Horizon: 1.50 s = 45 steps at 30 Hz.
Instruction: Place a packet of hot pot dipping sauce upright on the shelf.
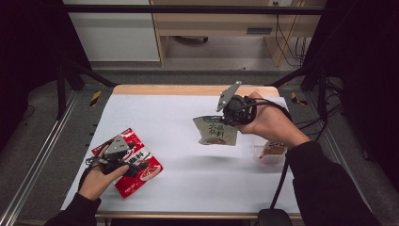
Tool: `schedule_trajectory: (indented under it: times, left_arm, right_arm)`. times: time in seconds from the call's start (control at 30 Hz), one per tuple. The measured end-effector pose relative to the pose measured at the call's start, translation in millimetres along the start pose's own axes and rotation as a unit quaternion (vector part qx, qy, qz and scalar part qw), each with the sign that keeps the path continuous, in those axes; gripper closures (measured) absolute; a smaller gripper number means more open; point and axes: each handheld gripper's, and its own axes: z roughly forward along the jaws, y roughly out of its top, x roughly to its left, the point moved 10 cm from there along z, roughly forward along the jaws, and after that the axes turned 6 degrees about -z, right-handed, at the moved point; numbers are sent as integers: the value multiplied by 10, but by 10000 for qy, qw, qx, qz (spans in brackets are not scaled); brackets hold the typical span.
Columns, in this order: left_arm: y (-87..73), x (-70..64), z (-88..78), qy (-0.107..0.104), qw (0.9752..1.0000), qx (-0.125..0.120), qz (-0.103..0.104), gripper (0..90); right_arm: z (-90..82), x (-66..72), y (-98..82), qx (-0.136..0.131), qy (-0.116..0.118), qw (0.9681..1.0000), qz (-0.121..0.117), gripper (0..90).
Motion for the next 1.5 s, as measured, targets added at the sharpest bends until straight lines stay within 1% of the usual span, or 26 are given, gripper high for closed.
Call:
schedule_trajectory:
  times: [0.2, 0.27, 0.3, 0.33, 0.37, 0.4, 0.43, 0.47, 0.57, 0.63, 0.67, 0.7, 0.8, 0.9, 0.97, 1.0, 1.07, 1.17, 1.2, 1.37, 1.5]
  left_arm:
    - [-5, 60, -25, 113, 9998, -131, -129, 68]
    - [-14, 74, -23, 123, 9997, -133, -166, 68]
    - [-23, 78, -19, 132, 9997, -120, -175, 68]
    - [-31, 78, -15, 134, 9997, -110, -177, 68]
    - [-37, 75, -12, 122, 9997, -95, -173, 68]
    - [-39, 71, -9, 116, 9997, -90, -169, 68]
    - [-40, 68, -5, 113, 9998, -84, -162, 68]
    - [-41, 65, -2, 111, 9998, -75, -157, 68]
    - [-51, 64, 12, 116, 9998, -53, -148, 68]
    - [-53, 69, 12, 125, 9998, -44, -148, 68]
    - [-52, 73, 12, 125, 9998, -63, -157, 68]
    - [-53, 76, 12, 129, 9998, -63, -159, 68]
    - [-63, 77, 16, 123, 9998, -43, -167, 68]
    - [-69, 66, 26, 120, 9998, -18, -134, 68]
    - [-67, 59, 30, 108, 9999, -20, -131, 68]
    - [-68, 59, 33, 109, 9999, -15, -127, 68]
    - [-70, 60, 36, 107, 9999, -5, -126, 68]
    - [-77, 60, 41, 110, 9999, 13, -129, 68]
    - [-79, 60, 43, 110, 9999, 18, -128, 68]
    - [-80, 45, 50, 85, 9999, 26, -104, 68]
    - [-85, 47, 55, 86, 9999, 46, -100, 68]
  right_arm:
    - [-135, -128, -117, -1, -167, 9998, 75, 900]
    - [-222, -210, -174, -31, -303, 9994, 149, 900]
    - [-222, -210, -174, -31, -303, 9994, 149, 900]
    - [-249, -238, -192, -47, -344, 9992, 175, 900]
    - [-300, -296, -231, -72, -426, 9989, 205, 900]
    - [-300, -296, -231, -72, -426, 9989, 205, 900]
    - [-323, -320, -249, -84, -457, 9986, 250, 900]
    - [-346, -345, -272, -83, -480, 9985, 238, 900]
    - [-398, -407, -332, -104, -543, 9979, 350, 900]
    - [-429, -459, -387, -104, -601, 9973, 408, 900]
    - [-454, -511, -441, -98, -651, 9969, 432, 900]
    - [-454, -511, -441, -98, -651, 9969, 432, 900]
    - [-487, -573, -515, -111, -780, 9954, 538, 900]
    - [-505, -615, -587, -118, -866, 9947, 545, 900]
    - [-512, -644, -635, -145, -986, 9933, 583, 900]
    - [-515, -673, -701, -128, -1030, 9926, 631, 900]
    - [-515, -685, -723, -116, -1040, 9926, 620, 900]
    - [-521, -714, -794, -135, -1069, 9913, 752, 900]
    - [-528, -719, -812, -131, -1043, 9916, 751, 900]
    - [-558, -784, -934, -169, -1140, 9890, 925, 900]
    - [-571, -805, -1030, -146, -1191, 9877, 1000, 900]
